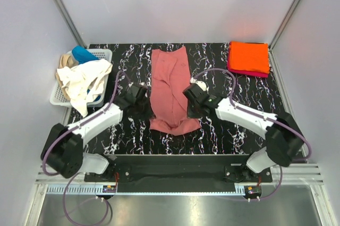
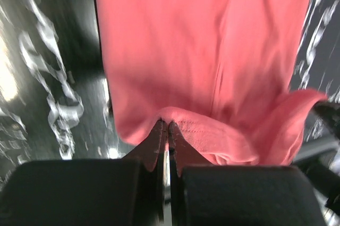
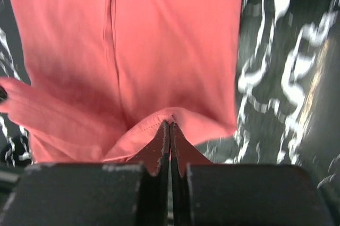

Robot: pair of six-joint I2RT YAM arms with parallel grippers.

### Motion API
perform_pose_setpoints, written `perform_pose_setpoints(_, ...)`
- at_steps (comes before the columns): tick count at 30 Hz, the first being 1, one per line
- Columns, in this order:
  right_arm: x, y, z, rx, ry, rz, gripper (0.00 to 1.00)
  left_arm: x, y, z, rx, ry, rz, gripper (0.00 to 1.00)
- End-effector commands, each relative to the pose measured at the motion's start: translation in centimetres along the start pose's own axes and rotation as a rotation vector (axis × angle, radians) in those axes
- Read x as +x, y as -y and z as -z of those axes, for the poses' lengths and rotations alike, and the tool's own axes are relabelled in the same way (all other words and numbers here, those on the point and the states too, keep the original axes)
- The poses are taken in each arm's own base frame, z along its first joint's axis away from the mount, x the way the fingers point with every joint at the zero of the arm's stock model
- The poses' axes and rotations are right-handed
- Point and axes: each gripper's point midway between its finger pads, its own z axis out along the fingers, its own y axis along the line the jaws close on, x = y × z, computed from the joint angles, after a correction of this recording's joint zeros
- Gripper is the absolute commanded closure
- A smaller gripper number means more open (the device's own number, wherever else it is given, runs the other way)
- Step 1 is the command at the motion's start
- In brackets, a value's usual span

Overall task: Fold and stack the t-shirts
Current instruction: Fold the tshirt

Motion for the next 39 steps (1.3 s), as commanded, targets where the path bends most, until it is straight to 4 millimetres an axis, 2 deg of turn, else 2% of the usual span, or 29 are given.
perform_pose_setpoints(1, -4.5, -0.8, -1.0, -0.008, 0.058, 0.078, 1.00, -5.1, 2.0, 0.0, 0.049, 0.073, -0.047, 1.00)
perform_pose_setpoints(2, -6.2, -0.9, -1.0, -0.014, 0.077, 0.063, 1.00, -6.4, 2.7, -0.5, 0.056, 0.073, -0.057, 1.00)
perform_pose_setpoints(4, -7.3, -0.5, -2.1, 0.000, 0.072, 0.077, 1.00, -8.2, 2.7, -0.9, 0.049, 0.089, -0.046, 1.00)
perform_pose_setpoints(5, -8.4, 0.0, -2.4, 0.008, 0.081, 0.069, 1.00, -8.7, 2.5, -1.7, 0.034, 0.078, -0.045, 1.00)
perform_pose_setpoints(6, -9.8, -0.5, -2.3, -0.004, 0.101, 0.067, 1.00, -10.6, 3.1, -1.5, 0.043, 0.106, -0.038, 1.00)
perform_pose_setpoints(8, -11.0, -0.1, -3.3, -0.002, 0.094, 0.073, 1.00, -11.6, 2.8, -2.7, 0.025, 0.079, -0.026, 1.00)
perform_pose_setpoints(9, -12.7, -0.3, -3.1, -0.020, 0.116, 0.059, 1.00, -13.6, 3.3, -2.2, 0.037, 0.110, -0.016, 1.00)
perform_pose_setpoints(10, -12.9, -0.1, -3.9, -0.015, 0.102, 0.070, 1.00, -14.2, 3.4, -2.4, 0.036, 0.111, -0.009, 1.00)
perform_pose_setpoints(11, -13.5, -0.1, -4.1, -0.020, 0.103, 0.068, 1.00, -14.6, 3.2, -2.9, 0.033, 0.102, 0.001, 1.00)
perform_pose_setpoints(12, -14.7, -0.3, -4.0, -0.036, 0.116, 0.059, 1.00, -15.9, 3.7, -2.5, 0.048, 0.126, 0.005, 1.00)
perform_pose_setpoints(13, -14.9, -0.1, -4.7, -0.032, 0.104, 0.058, 1.00, -16.4, 3.7, -2.5, 0.049, 0.131, 0.011, 1.00)
perform_pose_setpoints(15, -16.0, -0.3, -4.8, -0.047, 0.107, 0.049, 1.00, -17.8, 3.7, -2.7, 0.039, 0.152, 0.018, 1.00)
perform_pose_setpoints(19, -17.5, 0.3, -6.5, -0.048, 0.102, 0.051, 1.00, -19.3, 3.4, -3.8, 0.039, 0.143, 0.028, 1.00)
perform_pose_setpoints(20, -17.8, 0.4, -6.7, -0.049, 0.103, 0.054, 1.00, -19.4, 3.0, -4.6, 0.030, 0.128, 0.028, 1.00)
perform_pose_setpoints(22, -18.7, 0.5, -7.2, -0.052, 0.109, 0.058, 1.00, -20.5, 2.9, -4.7, 0.034, 0.139, 0.030, 1.00)
perform_pose_setpoints(28, -21.0, 0.8, -7.6, -0.067, 0.138, 0.068, 1.00, -22.4, 1.5, -5.7, 0.011, 0.148, 0.062, 1.00)
perform_pose_setpoints(32, -22.3, 0.5, -7.5, -0.106, 0.151, 0.076, 1.00, -24.0, 1.9, -5.9, 0.035, 0.162, 0.045, 1.00)
perform_pose_setpoints(39, -23.2, 0.5, -8.8, -0.135, 0.142, 0.081, 1.00, -25.1, 1.5, -6.9, 0.019, 0.176, 0.040, 1.00)
